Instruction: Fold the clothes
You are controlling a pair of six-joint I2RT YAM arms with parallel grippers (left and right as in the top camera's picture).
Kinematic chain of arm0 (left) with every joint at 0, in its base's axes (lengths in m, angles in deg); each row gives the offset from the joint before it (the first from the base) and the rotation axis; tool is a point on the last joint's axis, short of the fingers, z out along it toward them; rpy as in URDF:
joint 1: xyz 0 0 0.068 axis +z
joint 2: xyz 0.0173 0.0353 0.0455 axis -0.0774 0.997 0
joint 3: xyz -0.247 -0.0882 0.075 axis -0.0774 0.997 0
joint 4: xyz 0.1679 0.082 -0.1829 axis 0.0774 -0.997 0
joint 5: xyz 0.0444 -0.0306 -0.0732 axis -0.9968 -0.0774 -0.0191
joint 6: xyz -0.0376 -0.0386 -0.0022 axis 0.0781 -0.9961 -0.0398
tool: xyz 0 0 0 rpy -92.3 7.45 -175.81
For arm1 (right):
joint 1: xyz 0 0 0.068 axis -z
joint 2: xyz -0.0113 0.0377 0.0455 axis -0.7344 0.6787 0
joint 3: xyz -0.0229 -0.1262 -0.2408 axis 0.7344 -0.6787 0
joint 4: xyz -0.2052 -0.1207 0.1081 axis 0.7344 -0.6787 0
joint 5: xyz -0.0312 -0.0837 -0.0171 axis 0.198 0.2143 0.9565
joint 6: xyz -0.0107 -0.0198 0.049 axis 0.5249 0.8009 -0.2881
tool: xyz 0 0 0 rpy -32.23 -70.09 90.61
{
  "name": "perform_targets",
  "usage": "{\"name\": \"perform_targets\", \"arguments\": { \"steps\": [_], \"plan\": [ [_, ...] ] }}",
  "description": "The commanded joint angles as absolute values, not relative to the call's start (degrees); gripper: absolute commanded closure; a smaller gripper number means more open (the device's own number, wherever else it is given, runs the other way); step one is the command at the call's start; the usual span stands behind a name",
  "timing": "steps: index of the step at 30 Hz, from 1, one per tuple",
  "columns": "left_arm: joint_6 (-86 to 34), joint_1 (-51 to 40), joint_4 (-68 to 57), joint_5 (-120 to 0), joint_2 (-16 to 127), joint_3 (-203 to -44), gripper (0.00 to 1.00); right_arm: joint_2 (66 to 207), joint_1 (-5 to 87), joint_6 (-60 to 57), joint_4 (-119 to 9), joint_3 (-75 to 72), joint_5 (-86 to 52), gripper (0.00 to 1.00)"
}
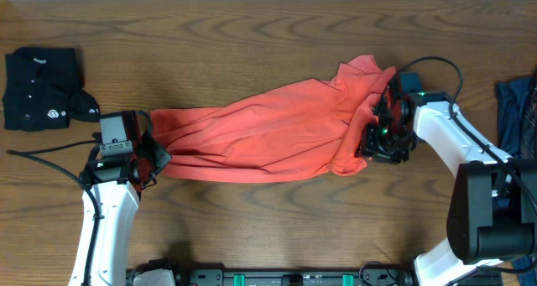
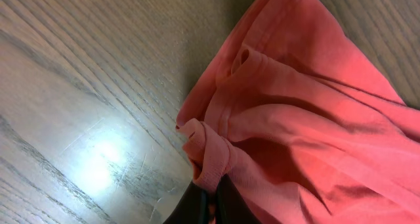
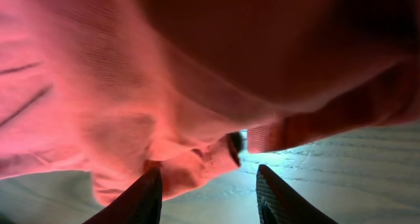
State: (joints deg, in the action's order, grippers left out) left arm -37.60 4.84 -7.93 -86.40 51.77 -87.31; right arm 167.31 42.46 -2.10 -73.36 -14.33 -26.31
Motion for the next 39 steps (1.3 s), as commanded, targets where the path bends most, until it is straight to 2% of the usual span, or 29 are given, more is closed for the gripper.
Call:
{"name": "perform_targets", "arguments": {
  "steps": [1, 12, 17, 25, 39],
  "plan": [
    [-36.81, 5.08, -7.91, -86.90, 51.99, -88.21, 0.94, 167.05, 45.10, -3.65, -73.01, -17.21, -26.92, 0.56],
    [-36.83, 5.08, -7.91, -86.90, 51.99, -88.21, 0.94, 167.05, 53.78, -2.27, -71.79, -19.51, -27.80, 0.57],
    [-36.83, 5.08, -7.89, -87.12, 51.99, -88.21, 0.94, 167.05, 53.21, -2.12, -69.58, -19.51, -28.06, 0.58],
    [-36.83, 5.08, -7.87, -87.29, 51.99, -88.21, 0.94, 167.05, 52.43, -3.60, -65.14, -19.51, -28.93, 0.66],
    [-36.83, 5.08, -7.65, -87.29, 51.99, -88.21, 0.94, 167.05, 51.84, -4.68, -59.35, -19.51, -29.15, 0.64]
  ]
}}
